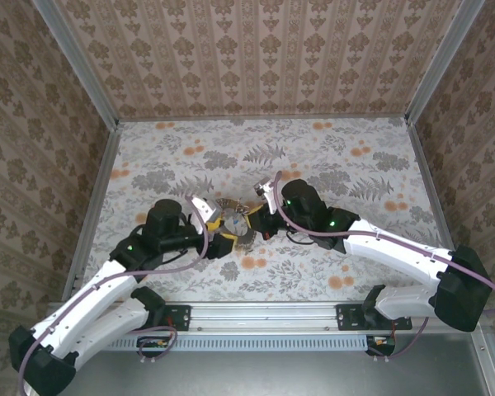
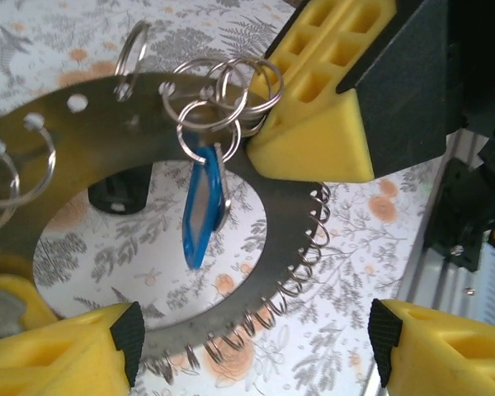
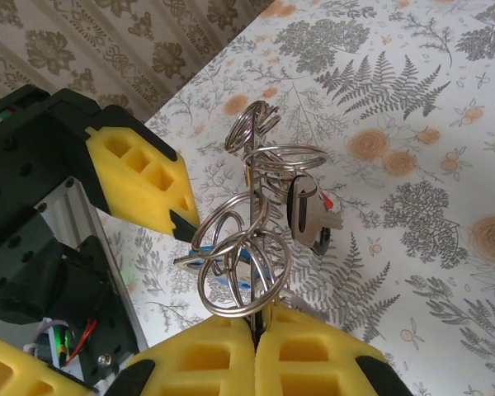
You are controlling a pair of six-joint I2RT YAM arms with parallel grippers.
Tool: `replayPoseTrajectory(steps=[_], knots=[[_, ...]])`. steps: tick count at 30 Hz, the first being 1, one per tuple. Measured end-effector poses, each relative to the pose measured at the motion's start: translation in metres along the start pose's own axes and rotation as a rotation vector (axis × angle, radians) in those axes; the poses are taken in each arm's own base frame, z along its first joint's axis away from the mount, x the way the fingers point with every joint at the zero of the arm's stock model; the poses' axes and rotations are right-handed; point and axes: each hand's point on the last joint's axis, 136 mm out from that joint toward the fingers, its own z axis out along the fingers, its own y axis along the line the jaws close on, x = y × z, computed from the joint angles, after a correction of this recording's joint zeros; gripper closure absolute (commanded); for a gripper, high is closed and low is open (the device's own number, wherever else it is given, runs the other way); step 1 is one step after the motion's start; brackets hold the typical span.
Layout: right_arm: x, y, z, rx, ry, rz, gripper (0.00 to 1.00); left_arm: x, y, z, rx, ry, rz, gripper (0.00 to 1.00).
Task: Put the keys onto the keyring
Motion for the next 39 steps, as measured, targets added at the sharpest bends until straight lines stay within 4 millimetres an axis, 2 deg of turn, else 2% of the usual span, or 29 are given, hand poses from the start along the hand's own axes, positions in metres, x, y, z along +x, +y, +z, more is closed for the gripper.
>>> replayPoseTrajectory(steps=[3, 7, 10, 14, 16, 22, 27, 31, 39], knots=[[-0.001, 0.001, 0.000, -0.007, -0.002, 0.028, 1.00, -0.005, 0.001, 0.004, -0.022, -0.018, 0.087, 0.30], [-0.004, 0.003, 0.000, -0.017, -0.015, 0.065, 1.00, -0.009, 0.003, 0.013, -0.046, -0.023, 0.162, 0.42], [-0.006, 0.004, 0.000, -0.022, -0.023, 0.082, 1.00, -0.012, 0.007, 0.016, -0.077, -0.033, 0.207, 0.54], [-0.006, 0.005, 0.000, -0.024, -0.021, 0.085, 1.00, -0.014, 0.015, 0.017, -0.132, -0.034, 0.257, 0.78], [-0.005, 0.004, 0.001, -0.023, -0.019, 0.086, 1.00, -0.015, 0.018, 0.016, -0.155, -0.031, 0.282, 0.86], [0.000, 0.003, 0.005, -0.027, 0.004, 0.091, 1.00, -0.016, 0.023, 0.014, -0.193, -0.015, 0.349, 0.94], [0.007, 0.002, 0.006, -0.027, 0.031, 0.099, 1.00, -0.024, 0.020, 0.011, -0.199, -0.023, 0.404, 0.92], [0.007, 0.002, 0.006, -0.027, 0.032, 0.102, 1.00, -0.023, 0.020, 0.013, -0.196, -0.018, 0.420, 0.72], [0.007, 0.002, 0.006, -0.027, 0.032, 0.102, 1.00, -0.020, 0.015, 0.007, -0.177, -0.044, 0.405, 0.58]])
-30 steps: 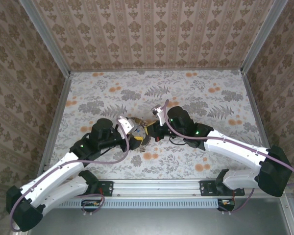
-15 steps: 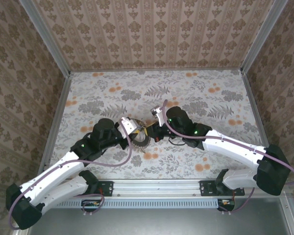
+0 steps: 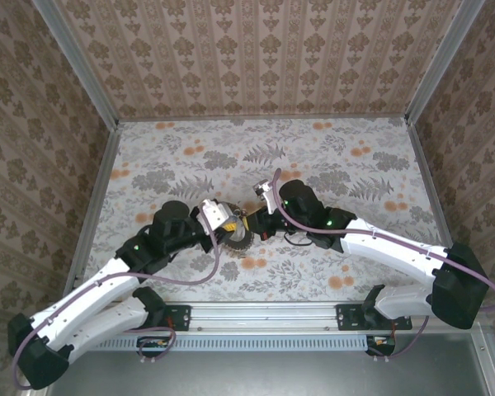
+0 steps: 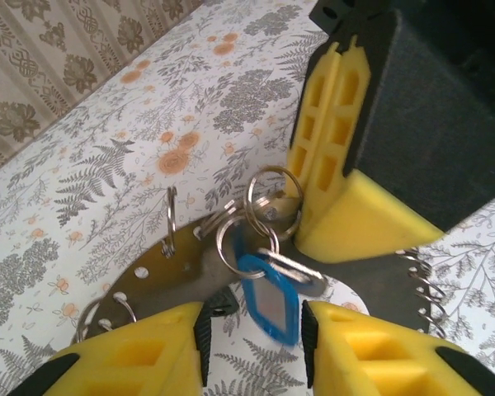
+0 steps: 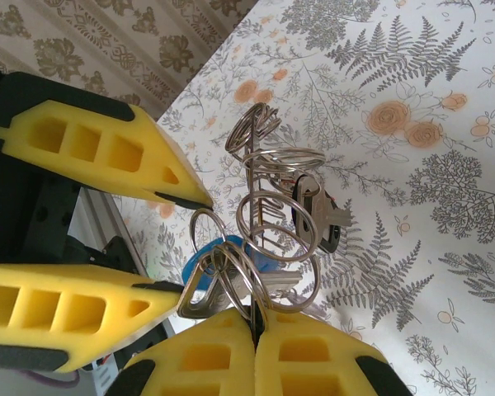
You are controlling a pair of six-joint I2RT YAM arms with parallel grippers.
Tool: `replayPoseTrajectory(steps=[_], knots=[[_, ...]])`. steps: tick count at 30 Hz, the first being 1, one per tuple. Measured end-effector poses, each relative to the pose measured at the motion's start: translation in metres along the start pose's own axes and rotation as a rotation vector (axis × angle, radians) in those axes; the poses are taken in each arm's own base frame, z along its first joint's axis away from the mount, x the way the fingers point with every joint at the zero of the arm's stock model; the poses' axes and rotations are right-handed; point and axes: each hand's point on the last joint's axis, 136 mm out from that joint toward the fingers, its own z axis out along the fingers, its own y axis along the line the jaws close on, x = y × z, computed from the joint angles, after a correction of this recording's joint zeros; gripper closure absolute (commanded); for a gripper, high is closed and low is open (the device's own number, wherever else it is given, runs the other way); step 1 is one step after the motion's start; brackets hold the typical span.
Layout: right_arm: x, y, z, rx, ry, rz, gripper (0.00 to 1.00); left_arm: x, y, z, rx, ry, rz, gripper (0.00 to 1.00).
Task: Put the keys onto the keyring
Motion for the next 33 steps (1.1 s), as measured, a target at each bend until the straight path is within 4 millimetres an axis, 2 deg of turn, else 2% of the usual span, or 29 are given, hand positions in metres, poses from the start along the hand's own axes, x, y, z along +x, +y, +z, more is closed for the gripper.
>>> replayPoseTrajectory(steps=[4, 8, 16, 18, 24, 33], knots=[[0.000, 0.000, 0.000, 0.000, 0.000, 0.000, 1.00, 0.006, -0.005, -0.003, 0.013, -0.013, -0.021, 0.53], [0.000, 0.001, 0.000, -0.003, 0.002, 0.004, 1.00, 0.016, -0.007, 0.004, 0.023, 0.005, -0.059, 0.45], [0.002, 0.004, 0.001, -0.012, 0.008, 0.017, 1.00, 0.023, -0.003, 0.021, 0.009, 0.026, -0.096, 0.48], [0.002, 0.003, 0.001, -0.010, 0.007, 0.018, 1.00, 0.021, -0.001, 0.021, -0.002, 0.022, -0.097, 0.52], [0.004, 0.006, 0.001, -0.014, 0.013, 0.014, 1.00, 0.020, 0.004, 0.021, -0.030, 0.025, -0.068, 0.79], [0.007, 0.001, 0.002, 0.017, 0.025, 0.012, 1.00, 0.020, 0.005, 0.016, -0.044, 0.041, -0.011, 0.99]])
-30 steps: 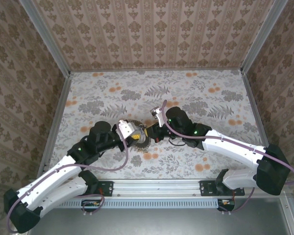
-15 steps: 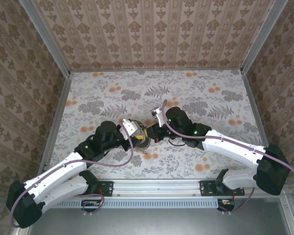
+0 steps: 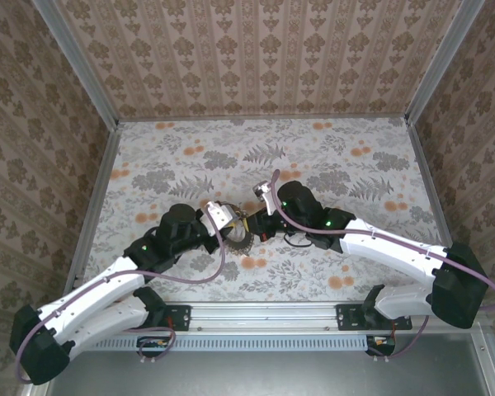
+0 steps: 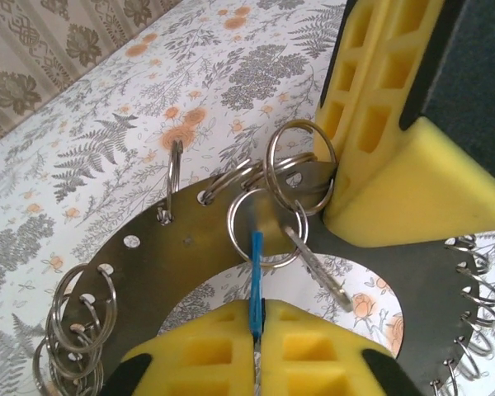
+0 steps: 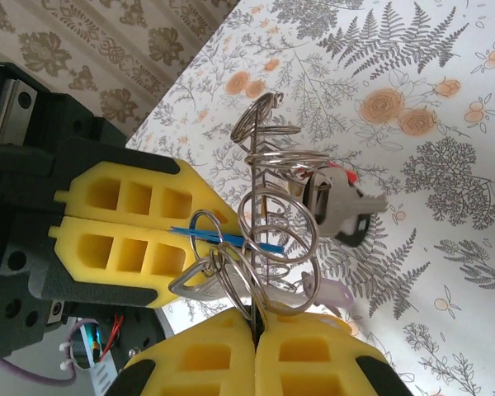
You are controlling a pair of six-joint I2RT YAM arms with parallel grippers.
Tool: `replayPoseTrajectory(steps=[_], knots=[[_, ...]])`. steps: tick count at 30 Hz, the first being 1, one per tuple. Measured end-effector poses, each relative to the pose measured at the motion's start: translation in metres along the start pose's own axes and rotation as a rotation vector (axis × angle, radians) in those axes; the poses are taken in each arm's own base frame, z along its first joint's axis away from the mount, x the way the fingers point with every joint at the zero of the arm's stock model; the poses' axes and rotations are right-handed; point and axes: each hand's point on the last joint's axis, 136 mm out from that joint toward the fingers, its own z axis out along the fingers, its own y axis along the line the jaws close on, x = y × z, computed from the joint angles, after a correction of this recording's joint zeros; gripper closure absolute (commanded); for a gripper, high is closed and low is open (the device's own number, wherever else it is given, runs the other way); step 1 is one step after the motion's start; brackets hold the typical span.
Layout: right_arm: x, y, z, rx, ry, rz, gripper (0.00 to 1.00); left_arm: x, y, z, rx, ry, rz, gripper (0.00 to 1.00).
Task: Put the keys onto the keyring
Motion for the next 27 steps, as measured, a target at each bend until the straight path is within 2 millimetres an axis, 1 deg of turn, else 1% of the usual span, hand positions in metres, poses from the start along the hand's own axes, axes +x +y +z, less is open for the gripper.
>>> replayPoseTrajectory(steps=[10, 15, 20, 23, 27], knots=[[0.002, 0.002, 0.001, -0.001, 0.011, -0.015, 1.00, 0.000, 0.000, -0.004, 0.003, 0.017, 0.049, 1.00], [0.004, 0.001, 0.001, 0.001, 0.019, -0.022, 1.00, -0.013, 0.000, -0.011, 0.010, 0.019, 0.111, 1.00], [0.004, 0.009, 0.002, -0.020, 0.025, -0.037, 1.00, -0.027, 0.001, -0.020, 0.017, 0.017, 0.193, 1.00], [0.001, 0.013, 0.002, -0.030, 0.022, -0.052, 1.00, -0.031, 0.001, -0.024, 0.024, 0.028, 0.240, 1.00], [0.003, 0.014, 0.003, -0.035, 0.029, -0.060, 1.00, -0.034, 0.002, -0.024, 0.043, 0.070, 0.319, 1.00]])
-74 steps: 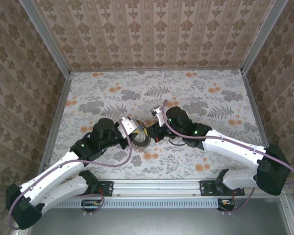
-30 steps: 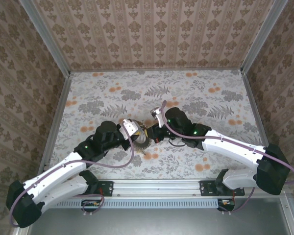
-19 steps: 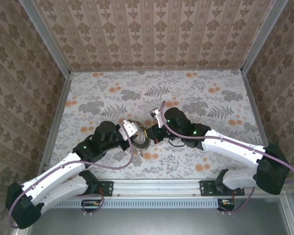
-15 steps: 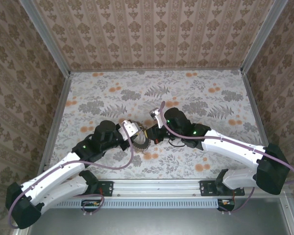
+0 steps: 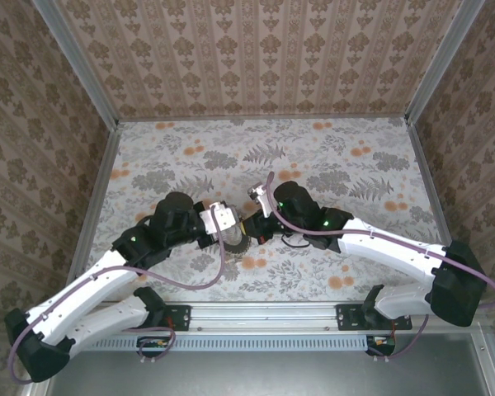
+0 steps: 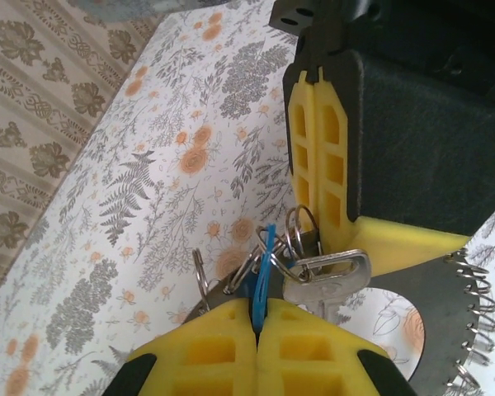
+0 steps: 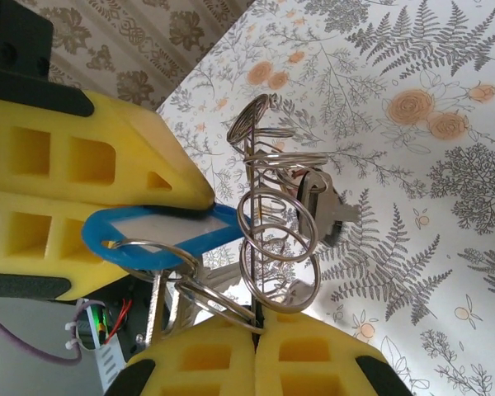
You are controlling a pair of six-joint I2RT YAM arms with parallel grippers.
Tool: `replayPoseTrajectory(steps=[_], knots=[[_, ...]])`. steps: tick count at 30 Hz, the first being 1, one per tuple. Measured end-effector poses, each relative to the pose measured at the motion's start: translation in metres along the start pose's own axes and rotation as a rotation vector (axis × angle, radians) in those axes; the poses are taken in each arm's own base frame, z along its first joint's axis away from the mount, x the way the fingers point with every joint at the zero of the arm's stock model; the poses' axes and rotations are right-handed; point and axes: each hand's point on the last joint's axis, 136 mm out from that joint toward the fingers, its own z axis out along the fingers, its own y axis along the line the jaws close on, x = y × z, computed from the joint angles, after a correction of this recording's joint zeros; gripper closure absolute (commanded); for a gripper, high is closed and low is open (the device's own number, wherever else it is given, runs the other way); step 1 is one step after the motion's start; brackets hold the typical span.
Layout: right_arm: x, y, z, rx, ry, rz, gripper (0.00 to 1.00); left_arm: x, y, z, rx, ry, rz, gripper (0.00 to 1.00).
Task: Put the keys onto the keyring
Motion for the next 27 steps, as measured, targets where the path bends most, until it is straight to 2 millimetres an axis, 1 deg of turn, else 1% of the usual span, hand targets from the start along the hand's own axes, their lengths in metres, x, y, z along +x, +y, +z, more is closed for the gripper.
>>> replayPoseTrajectory(steps=[7, 11, 13, 16, 19, 21, 24, 27], knots=[[0.002, 0.001, 0.002, -0.008, 0.010, -0.050, 1.00, -0.001, 0.002, 0.000, 0.044, 0.065, 0.151, 1.00], [0.004, 0.000, 0.001, -0.003, 0.015, -0.096, 1.00, -0.001, 0.003, 0.003, 0.088, 0.081, 0.181, 1.00], [0.005, -0.002, 0.001, 0.003, 0.020, -0.112, 1.00, -0.001, 0.002, 0.006, 0.120, 0.086, 0.174, 0.94], [0.009, -0.005, 0.002, 0.015, 0.035, -0.123, 1.00, 0.000, -0.002, 0.011, 0.175, 0.092, 0.154, 0.80], [0.018, -0.005, 0.003, 0.003, 0.056, -0.116, 1.00, -0.008, 0.001, 0.020, 0.194, 0.070, 0.142, 0.76], [0.029, -0.003, 0.005, -0.026, 0.084, -0.104, 1.00, -0.015, 0.009, 0.026, 0.176, 0.045, 0.138, 0.72], [0.040, 0.003, 0.006, -0.074, 0.111, -0.075, 1.00, -0.020, 0.020, 0.032, 0.149, 0.021, 0.117, 0.64], [0.045, 0.006, 0.006, -0.103, 0.116, -0.049, 1.00, -0.022, 0.027, 0.034, 0.131, 0.006, 0.104, 0.63]])
